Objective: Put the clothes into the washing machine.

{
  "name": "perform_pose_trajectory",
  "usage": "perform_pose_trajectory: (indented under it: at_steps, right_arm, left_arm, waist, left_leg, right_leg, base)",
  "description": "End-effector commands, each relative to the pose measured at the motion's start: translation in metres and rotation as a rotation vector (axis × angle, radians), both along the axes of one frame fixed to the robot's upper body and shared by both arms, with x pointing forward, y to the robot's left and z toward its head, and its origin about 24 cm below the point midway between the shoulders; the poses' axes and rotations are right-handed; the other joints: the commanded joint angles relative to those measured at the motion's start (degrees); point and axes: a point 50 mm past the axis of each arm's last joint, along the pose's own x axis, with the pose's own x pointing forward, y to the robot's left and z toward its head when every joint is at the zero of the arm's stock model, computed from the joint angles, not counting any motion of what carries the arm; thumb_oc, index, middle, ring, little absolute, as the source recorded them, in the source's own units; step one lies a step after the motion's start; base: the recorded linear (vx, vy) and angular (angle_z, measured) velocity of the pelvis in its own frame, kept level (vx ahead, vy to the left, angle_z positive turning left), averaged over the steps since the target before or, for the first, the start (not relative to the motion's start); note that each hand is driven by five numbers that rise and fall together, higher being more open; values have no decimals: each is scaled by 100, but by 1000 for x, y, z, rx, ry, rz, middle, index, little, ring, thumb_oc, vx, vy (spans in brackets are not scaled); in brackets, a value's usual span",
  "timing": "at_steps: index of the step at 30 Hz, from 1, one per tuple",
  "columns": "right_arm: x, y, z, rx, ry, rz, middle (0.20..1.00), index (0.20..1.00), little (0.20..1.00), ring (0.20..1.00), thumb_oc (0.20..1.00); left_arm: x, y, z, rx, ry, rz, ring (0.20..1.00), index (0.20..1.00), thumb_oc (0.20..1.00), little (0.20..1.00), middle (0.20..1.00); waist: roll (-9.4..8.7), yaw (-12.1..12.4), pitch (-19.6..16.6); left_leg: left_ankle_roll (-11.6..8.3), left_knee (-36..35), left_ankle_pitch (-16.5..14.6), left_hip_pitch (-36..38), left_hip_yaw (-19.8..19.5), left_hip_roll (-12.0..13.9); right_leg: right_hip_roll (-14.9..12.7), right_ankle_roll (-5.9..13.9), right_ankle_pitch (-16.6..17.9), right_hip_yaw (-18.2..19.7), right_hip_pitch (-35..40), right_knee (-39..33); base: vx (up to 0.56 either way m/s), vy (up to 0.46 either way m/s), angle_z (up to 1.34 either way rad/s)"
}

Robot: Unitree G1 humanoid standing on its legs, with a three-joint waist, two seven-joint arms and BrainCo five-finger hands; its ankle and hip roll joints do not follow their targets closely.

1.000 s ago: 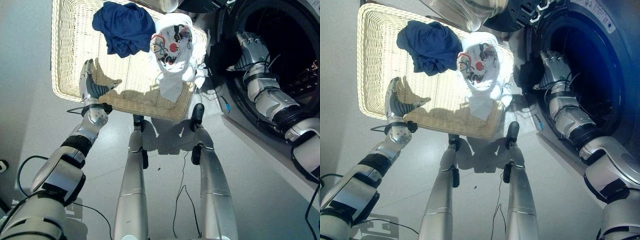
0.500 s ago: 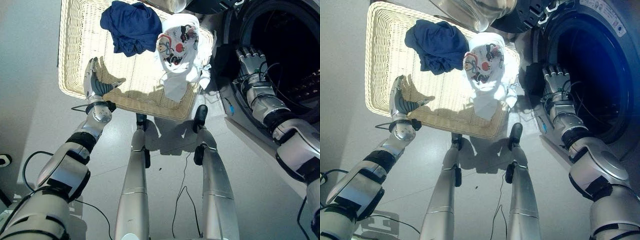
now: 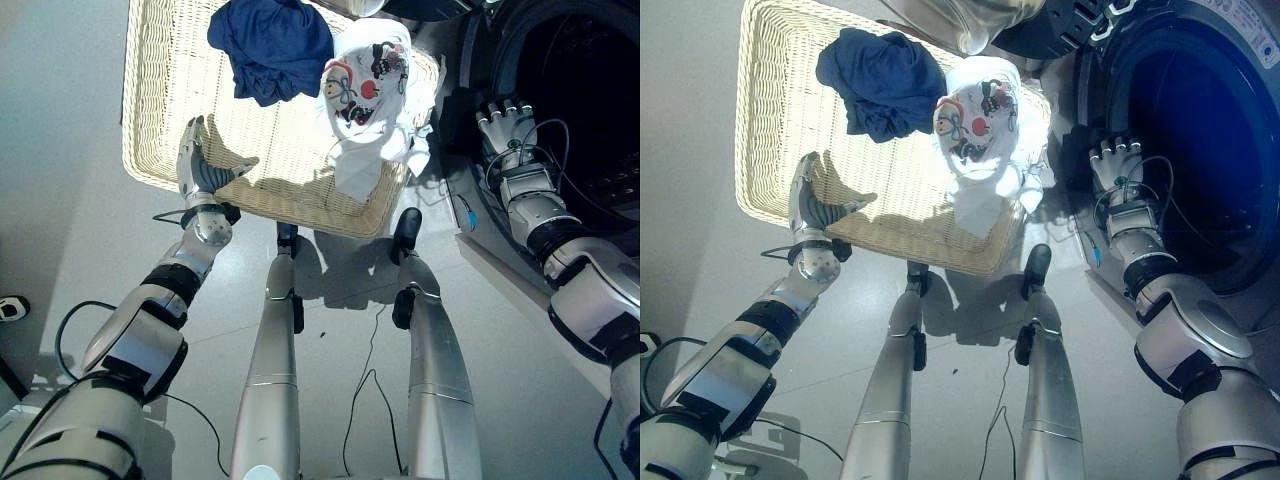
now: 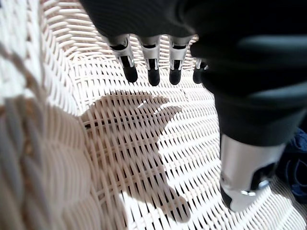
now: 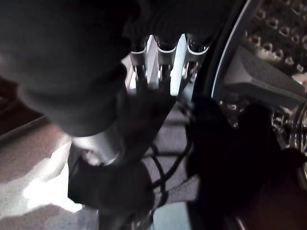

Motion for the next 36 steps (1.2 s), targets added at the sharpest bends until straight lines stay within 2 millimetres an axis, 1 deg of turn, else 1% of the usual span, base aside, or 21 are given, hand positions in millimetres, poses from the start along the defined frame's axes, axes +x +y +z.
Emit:
perform_pose_trajectory:
  at_steps: [1,3,9,13,16,18,19,20,21,22,23,24,27,30,33,36]
  right_arm:
    - [-6,-19,13,-91,-30,-86,200,200,200,200,200]
    - [-7,-20,14,-130,-51,-77,200,200,200,200,200]
    - [-7,-19,18,-129,-76,-58,200,200,200,200,200]
    - [-8,-19,19,-94,-100,-45,200,200,200,200,200]
    - [-8,-21,19,-15,-132,-33,200,200,200,200,200]
    - [-10,-25,20,148,-186,-24,200,200,200,200,200]
    - [-10,-25,20,186,-198,-21,200,200,200,200,200]
    - [-11,-29,19,333,-235,-20,200,200,200,200,200]
    - [-11,-30,18,380,-254,-13,200,200,200,200,200]
    - [-13,-35,17,548,-315,-4,200,200,200,200,200]
    - [-15,-39,18,658,-364,-7,200,200,200,200,200]
    - [-17,-43,18,732,-411,-7,200,200,200,200,200]
    - [-23,-54,15,870,-505,-39,200,200,200,200,200]
    - [-29,-63,14,952,-583,-65,200,200,200,200,200]
    - [-32,-67,13,997,-629,-65,200,200,200,200,200]
    - [-36,-71,17,1040,-694,-47,200,200,200,200,200]
  left_arm:
    - [1,-6,5,-23,-50,8,1000,1000,1000,1000,1000]
    - [0,-6,3,-35,-54,14,1000,1000,1000,1000,1000]
    - [0,-4,5,-44,-62,20,1000,1000,1000,1000,1000]
    - [0,-4,4,-47,-61,19,1000,1000,1000,1000,1000]
    - [0,-5,4,-47,-61,16,1000,1000,1000,1000,1000]
    - [0,-5,3,-48,-60,14,1000,1000,1000,1000,1000]
    - [0,-5,3,-48,-59,14,1000,1000,1000,1000,1000]
    - [0,-6,2,-49,-60,13,1000,1000,1000,1000,1000]
    - [0,-6,2,-49,-60,14,1000,1000,1000,1000,1000]
    - [-1,-6,1,-53,-61,16,1000,1000,1000,1000,1000]
    - [-1,-4,1,-56,-60,18,1000,1000,1000,1000,1000]
    - [-1,-3,0,-56,-59,19,1000,1000,1000,1000,1000]
    - [-4,0,-3,-65,-62,26,1000,1000,1000,1000,1000]
    - [-5,2,-5,-72,-64,31,1000,1000,1000,1000,1000]
    - [-6,2,-5,-74,-66,34,1000,1000,1000,1000,1000]
    - [-7,6,-6,-78,-69,43,1000,1000,1000,1000,1000]
  waist:
    - [211,-21,-116]
    - [217,-29,-116]
    - [232,-25,-116]
    - [232,-20,-116]
    - [234,-14,-116]
    - [239,-13,-116]
    - [239,-13,-116]
    - [240,-12,-116]
    - [240,-13,-116]
    - [244,-18,-116]
    - [247,-25,-116]
    - [248,-29,-116]
    - [252,-47,-116]
    - [253,-70,-116]
    - [247,-87,-116]
    - [222,-133,-116]
  left_leg:
    - [557,147,-107,-123,271,-685]
    - [561,128,-82,-123,276,-685]
    - [567,123,-68,-140,253,-700]
    - [573,130,-68,-144,244,-705]
    - [578,133,-62,-149,240,-707]
    - [577,130,-62,-144,240,-708]
    - [577,132,-64,-144,239,-707]
    - [578,134,-67,-151,235,-705]
    - [578,135,-66,-152,235,-703]
    - [578,137,-72,-160,235,-701]
    - [574,142,-83,-155,235,-702]
    - [572,149,-91,-153,237,-697]
    - [579,139,-107,-148,249,-687]
    - [576,129,-129,-138,272,-670]
    - [570,136,-147,-145,281,-666]
    - [560,125,-181,-132,299,-655]
  right_leg:
    - [498,324,515,-501,118,-494]
    - [511,326,536,-477,122,-521]
    - [508,322,558,-482,107,-532]
    - [502,321,571,-486,99,-529]
    - [498,318,577,-490,99,-528]
    - [499,318,580,-486,101,-528]
    - [497,318,580,-486,102,-527]
    - [497,318,578,-487,94,-519]
    - [497,317,577,-486,93,-515]
    - [500,316,574,-479,82,-509]
    - [503,318,567,-473,86,-508]
    - [502,320,562,-468,87,-499]
    - [503,324,564,-456,81,-499]
    - [510,327,561,-439,81,-506]
    - [516,333,563,-421,69,-508]
    - [540,341,554,-388,66,-517]
  base:
    - [0,0,0]
    - [7,32,0]
    - [0,0,0]
    - [0,0,0]
    - [0,0,0]
    - [0,0,0]
    - [0,0,0]
    - [0,0,0]
    - [0,0,0]
    - [0,0,0]
    - [0,0,0]
    - [0,0,0]
    - [0,0,0]
    - [0,0,0]
    - [0,0,0]
    - [0,0,0]
